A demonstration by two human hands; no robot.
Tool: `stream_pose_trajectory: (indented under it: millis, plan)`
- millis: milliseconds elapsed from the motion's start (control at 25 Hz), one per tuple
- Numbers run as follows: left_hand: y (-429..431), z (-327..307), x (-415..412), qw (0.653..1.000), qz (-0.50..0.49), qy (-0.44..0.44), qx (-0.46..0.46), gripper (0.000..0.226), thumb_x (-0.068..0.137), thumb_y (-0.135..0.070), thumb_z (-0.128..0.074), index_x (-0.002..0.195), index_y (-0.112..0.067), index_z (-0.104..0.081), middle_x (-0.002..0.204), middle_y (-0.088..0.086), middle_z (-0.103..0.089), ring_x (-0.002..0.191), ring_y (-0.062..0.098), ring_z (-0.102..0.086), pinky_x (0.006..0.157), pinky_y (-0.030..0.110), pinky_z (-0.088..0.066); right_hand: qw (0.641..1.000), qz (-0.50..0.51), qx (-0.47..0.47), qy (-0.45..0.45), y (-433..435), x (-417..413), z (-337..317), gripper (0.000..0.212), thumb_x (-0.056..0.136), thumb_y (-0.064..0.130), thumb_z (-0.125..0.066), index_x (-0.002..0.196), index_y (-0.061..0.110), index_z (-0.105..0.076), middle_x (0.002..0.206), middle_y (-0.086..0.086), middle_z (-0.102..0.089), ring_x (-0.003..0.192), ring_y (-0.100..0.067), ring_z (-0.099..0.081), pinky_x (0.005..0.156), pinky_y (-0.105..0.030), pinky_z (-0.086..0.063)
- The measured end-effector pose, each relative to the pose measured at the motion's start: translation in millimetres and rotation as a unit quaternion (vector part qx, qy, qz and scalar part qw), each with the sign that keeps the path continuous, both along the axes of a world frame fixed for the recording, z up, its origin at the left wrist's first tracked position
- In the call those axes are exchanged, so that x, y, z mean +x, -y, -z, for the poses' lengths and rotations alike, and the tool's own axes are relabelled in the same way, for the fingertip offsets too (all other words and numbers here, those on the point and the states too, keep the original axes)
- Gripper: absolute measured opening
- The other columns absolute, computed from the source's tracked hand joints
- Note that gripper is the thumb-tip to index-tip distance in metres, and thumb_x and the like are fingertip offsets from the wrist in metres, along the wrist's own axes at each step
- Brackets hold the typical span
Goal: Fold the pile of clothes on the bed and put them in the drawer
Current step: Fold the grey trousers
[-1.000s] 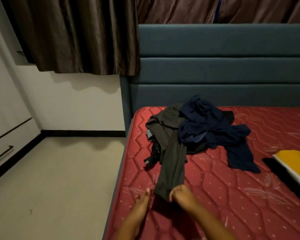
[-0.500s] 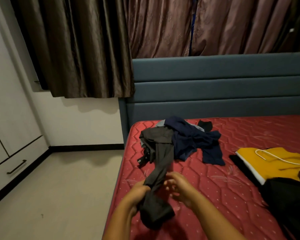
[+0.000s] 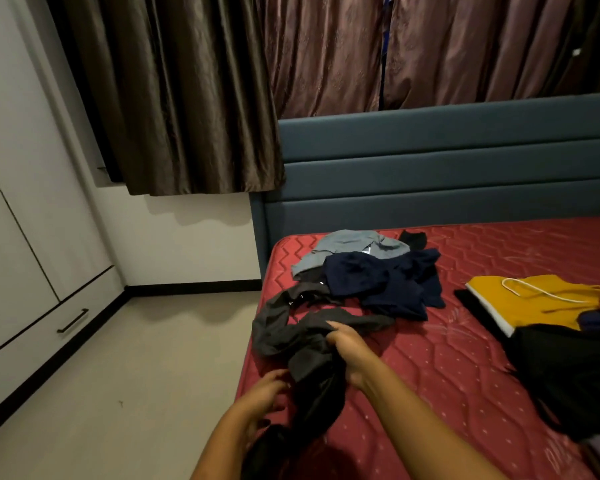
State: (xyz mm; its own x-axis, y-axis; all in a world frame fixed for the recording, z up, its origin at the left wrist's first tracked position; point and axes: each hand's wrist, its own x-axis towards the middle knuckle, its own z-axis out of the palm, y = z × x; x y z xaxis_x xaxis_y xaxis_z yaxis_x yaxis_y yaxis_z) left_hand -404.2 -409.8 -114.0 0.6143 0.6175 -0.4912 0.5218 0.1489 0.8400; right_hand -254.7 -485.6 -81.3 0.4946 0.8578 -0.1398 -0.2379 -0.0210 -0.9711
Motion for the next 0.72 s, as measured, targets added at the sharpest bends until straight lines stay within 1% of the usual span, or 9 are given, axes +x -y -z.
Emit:
stream_pose_trajectory:
  millis: [80,160,240,320,400,480,600,680,720]
  plan:
    - [0,-10,9,0.990,-0.080,0.056,-0.105,0.039,0.095,-0.051,-0.045,0.099,-0.018,-0.066,0.090,0.005,-0.069,0.081,0.021,-0.059,0.073,0.033,-0.045,0.985,-0.149,-0.047,0.067,14,-16,-11,0.047,0.075,-0.012,-0.032,0.084,0.014,-0.071,0.081,-0.006,-0.070,0.069,-0.015,-0.066,0.064,-0.023,-0.051]
    - [0,-11,21,0.978,-0.120,0.099,-0.142,0.054,0.083,-0.058,-0.061,0.105,-0.009,-0.067,0.108,0.019,-0.067,0.091,0.027,-0.061,0.080,0.039,-0.051,0.931,-0.305,-0.131,0.154,20,-35,-11,0.040,0.064,0.001,-0.041,0.085,0.016,-0.071,0.083,-0.006,-0.072,0.076,-0.018,-0.068,0.071,-0.027,-0.053]
    - [8,-3,29,0.984,-0.130,0.061,-0.106,0.056,0.085,-0.032,-0.068,0.127,0.002,-0.054,0.136,0.024,-0.051,0.113,0.033,-0.057,0.096,0.040,-0.047,0.870,-0.394,-0.206,0.213,22,-46,4,0.053,0.053,0.007,-0.044,0.098,0.006,-0.070,0.101,-0.021,-0.068,0.094,-0.037,-0.066,0.087,-0.040,-0.052]
    - [24,-1,24,0.981,-0.165,0.030,-0.092,0.033,0.093,-0.007,-0.053,0.122,0.009,-0.054,0.132,0.024,-0.052,0.113,0.032,-0.055,0.094,0.035,-0.044,0.865,-0.419,-0.231,0.154,34,-42,19,0.048,0.058,0.005,-0.045,0.098,0.014,-0.069,0.095,-0.008,-0.071,0.091,-0.026,-0.066,0.086,-0.034,-0.053]
    - [37,-2,13,0.983,-0.164,0.031,-0.071,0.015,0.093,0.000,-0.046,0.089,0.002,-0.060,0.101,0.021,-0.060,0.087,0.028,-0.054,0.080,0.037,-0.047,0.897,-0.354,-0.246,0.096,60,-23,30,0.032,0.073,0.006,-0.053,0.095,0.026,-0.065,0.079,0.010,-0.068,0.075,-0.008,-0.060,0.072,-0.022,-0.049]
    - [39,1,7,0.956,-0.208,0.144,-0.151,0.026,0.091,0.004,-0.038,0.070,-0.002,-0.052,0.072,0.014,-0.058,0.068,0.029,-0.052,0.063,0.035,-0.046,0.931,-0.201,-0.295,0.075,84,0,50,0.025,0.088,0.013,-0.055,0.104,0.031,-0.060,0.087,0.012,-0.062,0.073,-0.006,-0.052,0.072,-0.025,-0.043]
    - [45,-21,22,0.937,-0.179,0.235,-0.188,0.034,0.088,0.012,-0.024,0.082,-0.002,-0.055,0.050,0.008,-0.059,0.051,0.022,-0.058,0.048,0.024,-0.048,0.947,0.021,-0.311,0.082,99,15,92,0.060,0.077,0.012,-0.064,0.123,0.040,-0.038,0.117,-0.001,-0.055,0.093,-0.020,-0.056,0.082,-0.035,-0.048]
    - [49,-44,36,0.938,-0.127,0.282,-0.156,0.044,0.087,0.017,-0.018,0.092,-0.004,-0.057,0.054,0.005,-0.063,0.056,0.018,-0.060,0.046,0.017,-0.049,0.931,0.126,-0.306,0.153,98,18,105,0.089,0.070,0.007,-0.068,0.142,0.038,-0.025,0.141,-0.016,-0.036,0.113,-0.036,-0.052,0.092,-0.039,-0.048]
    - [52,-55,41,0.933,-0.105,0.307,-0.155,0.045,0.086,0.018,-0.018,0.092,-0.004,-0.058,0.060,0.006,-0.066,0.062,0.021,-0.060,0.050,0.018,-0.051,0.924,0.155,-0.311,0.162,99,21,109,0.090,0.073,0.005,-0.068,0.148,0.031,-0.023,0.144,-0.019,-0.033,0.115,-0.037,-0.051,0.092,-0.037,-0.047]
